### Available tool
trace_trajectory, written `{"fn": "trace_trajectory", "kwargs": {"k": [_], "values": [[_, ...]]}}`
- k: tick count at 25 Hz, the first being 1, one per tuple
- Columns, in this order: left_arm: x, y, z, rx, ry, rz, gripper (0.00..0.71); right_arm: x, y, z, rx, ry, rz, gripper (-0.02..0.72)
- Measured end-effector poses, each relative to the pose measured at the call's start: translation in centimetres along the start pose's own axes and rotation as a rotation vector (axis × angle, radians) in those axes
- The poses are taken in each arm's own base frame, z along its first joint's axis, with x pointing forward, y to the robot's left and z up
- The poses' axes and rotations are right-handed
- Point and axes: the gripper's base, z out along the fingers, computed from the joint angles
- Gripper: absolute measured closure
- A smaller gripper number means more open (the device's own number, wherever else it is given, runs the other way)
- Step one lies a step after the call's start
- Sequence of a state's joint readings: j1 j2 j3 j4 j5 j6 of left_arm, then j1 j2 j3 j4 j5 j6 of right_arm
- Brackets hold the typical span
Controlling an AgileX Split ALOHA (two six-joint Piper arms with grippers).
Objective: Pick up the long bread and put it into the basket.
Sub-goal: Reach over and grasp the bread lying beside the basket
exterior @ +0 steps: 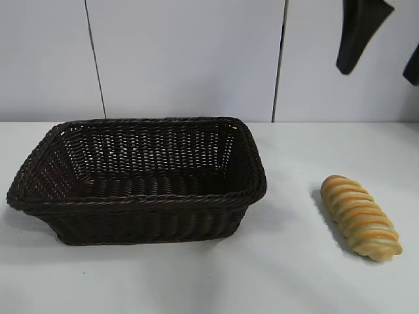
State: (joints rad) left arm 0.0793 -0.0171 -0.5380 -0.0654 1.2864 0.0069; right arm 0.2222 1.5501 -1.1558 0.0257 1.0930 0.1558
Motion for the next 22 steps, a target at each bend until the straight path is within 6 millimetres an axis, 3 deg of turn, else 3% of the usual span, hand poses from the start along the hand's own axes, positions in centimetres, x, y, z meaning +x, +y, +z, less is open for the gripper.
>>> {"fn": "trace_trajectory", "kwargs": {"k": [7,18,22], "values": [[0.0,0.0,0.0,0.0,0.0,0.0,0.023,-1.0,-0.8,4.5,0.097,-0.02,0.018,0.166],[0.0,0.0,0.0,0.0,0.0,-0.001,0.023,-3.0,-0.7,11.6,0.102,-0.005,0.036,0.166],[0.0,0.0,0.0,0.0,0.0,-0.001,0.023,-3.2,-0.6,12.9,0.095,-0.013,0.053,0.166]]}}
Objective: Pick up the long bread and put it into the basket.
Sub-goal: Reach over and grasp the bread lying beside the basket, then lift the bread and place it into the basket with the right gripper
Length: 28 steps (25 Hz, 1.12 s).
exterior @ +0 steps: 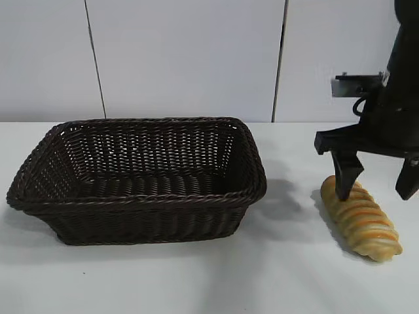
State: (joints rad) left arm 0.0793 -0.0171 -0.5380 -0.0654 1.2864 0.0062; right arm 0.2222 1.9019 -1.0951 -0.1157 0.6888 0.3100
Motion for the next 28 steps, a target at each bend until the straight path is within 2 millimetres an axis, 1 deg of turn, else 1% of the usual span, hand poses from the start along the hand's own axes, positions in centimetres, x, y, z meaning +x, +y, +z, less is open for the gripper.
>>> {"fn": "trace_trajectory", "kwargs": {"k": [3,8,9,10,12,13,14,16,18,20,22,24,27,28], "values": [[0.0,0.0,0.0,0.0,0.0,0.0,0.023,-0.2,0.0,0.1,-0.002,-0.024,-0.003,0.166],[0.0,0.0,0.0,0.0,0.0,0.0,0.023,-0.3,0.0,1.2,0.013,-0.015,-0.011,0.167],[0.0,0.0,0.0,0.0,0.0,0.0,0.023,-0.3,0.0,1.4,0.016,-0.011,-0.014,0.181],[0.0,0.0,0.0,0.0,0.0,0.0,0.023,-0.2,0.0,1.5,0.022,-0.007,-0.017,0.238],[0.0,0.0,0.0,0.0,0.0,0.0,0.023,-0.3,-0.1,1.3,0.031,0.003,-0.015,0.45],[0.0,0.0,0.0,0.0,0.0,0.0,0.023,-0.4,-0.1,1.1,0.034,0.009,-0.012,0.536],[0.0,0.0,0.0,0.0,0.0,0.0,0.023,-0.5,-0.1,0.7,0.033,0.01,-0.007,0.58],[0.0,0.0,0.0,0.0,0.0,0.0,0.023,-0.8,-0.2,-0.2,0.04,0.02,-0.012,0.583],[0.0,0.0,0.0,0.0,0.0,0.0,0.023,-1.5,-0.2,-1.9,0.048,0.016,-0.013,0.583],[0.0,0.0,0.0,0.0,0.0,0.0,0.023,-2.4,-0.3,-4.5,0.06,0.002,-0.022,0.588],[0.0,0.0,0.0,0.0,0.0,0.0,0.023,-3.5,-0.5,-7.7,0.074,-0.032,-0.029,0.588],[0.0,0.0,0.0,0.0,0.0,0.0,0.023,-4.6,-0.8,-11.5,0.087,-0.083,-0.023,0.588],[0.0,0.0,0.0,0.0,0.0,0.0,0.023,-5.8,-1.1,-17.2,0.077,-0.188,-0.017,0.588],[0.0,0.0,0.0,0.0,0.0,0.0,0.023,-6.1,-1.1,-18.9,0.07,-0.228,-0.015,0.588]]}}
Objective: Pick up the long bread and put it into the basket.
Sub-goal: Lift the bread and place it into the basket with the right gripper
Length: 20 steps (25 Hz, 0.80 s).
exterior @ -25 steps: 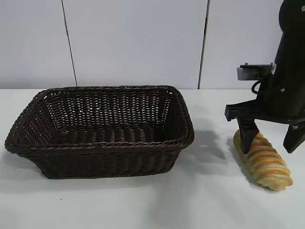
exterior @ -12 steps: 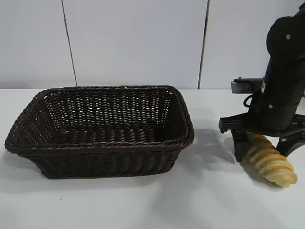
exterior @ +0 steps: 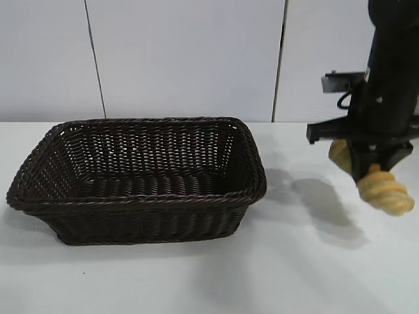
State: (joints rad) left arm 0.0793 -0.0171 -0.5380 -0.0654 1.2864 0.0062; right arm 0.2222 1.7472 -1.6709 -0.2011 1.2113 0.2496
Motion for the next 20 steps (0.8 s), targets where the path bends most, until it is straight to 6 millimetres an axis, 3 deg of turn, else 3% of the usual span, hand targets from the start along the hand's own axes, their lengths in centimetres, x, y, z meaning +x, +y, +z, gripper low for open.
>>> {"fn": "trace_trajectory", "kwargs": {"k": [3,8,11,14,20], "values": [[0.0,0.0,0.0,0.0,0.0,0.0,0.023,-0.8,0.0,-2.3,-0.04,-0.062,0.006,0.588],[0.0,0.0,0.0,0.0,0.0,0.0,0.023,-0.4,2.4,-2.3,-0.156,-0.03,-0.032,0.588],[0.0,0.0,0.0,0.0,0.0,0.0,0.023,0.0,6.3,-3.1,-0.231,-0.084,-0.115,0.588],[0.0,0.0,0.0,0.0,0.0,0.0,0.023,1.2,11.5,-3.9,-0.313,-0.133,-0.223,0.588],[0.0,0.0,0.0,0.0,0.0,0.0,0.023,3.9,19.8,-3.5,-0.409,-0.123,-0.372,0.588]]}}
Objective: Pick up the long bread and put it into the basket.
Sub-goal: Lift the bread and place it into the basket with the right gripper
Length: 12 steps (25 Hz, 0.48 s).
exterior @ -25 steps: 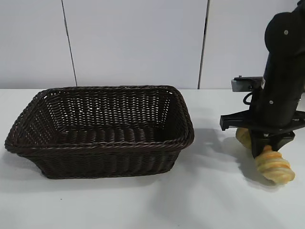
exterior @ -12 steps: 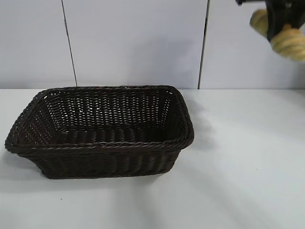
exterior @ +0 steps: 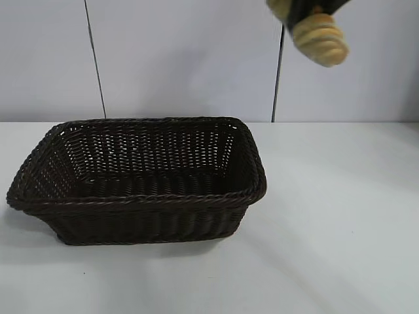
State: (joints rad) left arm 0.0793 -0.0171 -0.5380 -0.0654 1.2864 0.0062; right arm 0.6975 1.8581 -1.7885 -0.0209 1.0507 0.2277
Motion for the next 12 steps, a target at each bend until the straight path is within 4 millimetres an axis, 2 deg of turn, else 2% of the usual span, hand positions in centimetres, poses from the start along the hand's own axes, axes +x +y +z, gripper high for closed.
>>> {"fn": "trace_trajectory", "kwargs": {"k": [3,7,10,12], "values": [[0.0,0.0,0.0,0.0,0.0,0.0,0.023,-0.1,1.4,1.1,-0.016,0.01,-0.016,0.588],[0.0,0.0,0.0,0.0,0.0,0.0,0.023,-0.4,1.4,2.8,0.009,0.008,-0.032,0.588],[0.0,0.0,0.0,0.0,0.0,0.0,0.023,-0.3,1.2,5.7,0.042,0.022,-0.041,0.589],[0.0,0.0,0.0,0.0,0.0,0.0,0.023,0.0,1.2,8.3,0.051,0.049,-0.042,0.598]]}}
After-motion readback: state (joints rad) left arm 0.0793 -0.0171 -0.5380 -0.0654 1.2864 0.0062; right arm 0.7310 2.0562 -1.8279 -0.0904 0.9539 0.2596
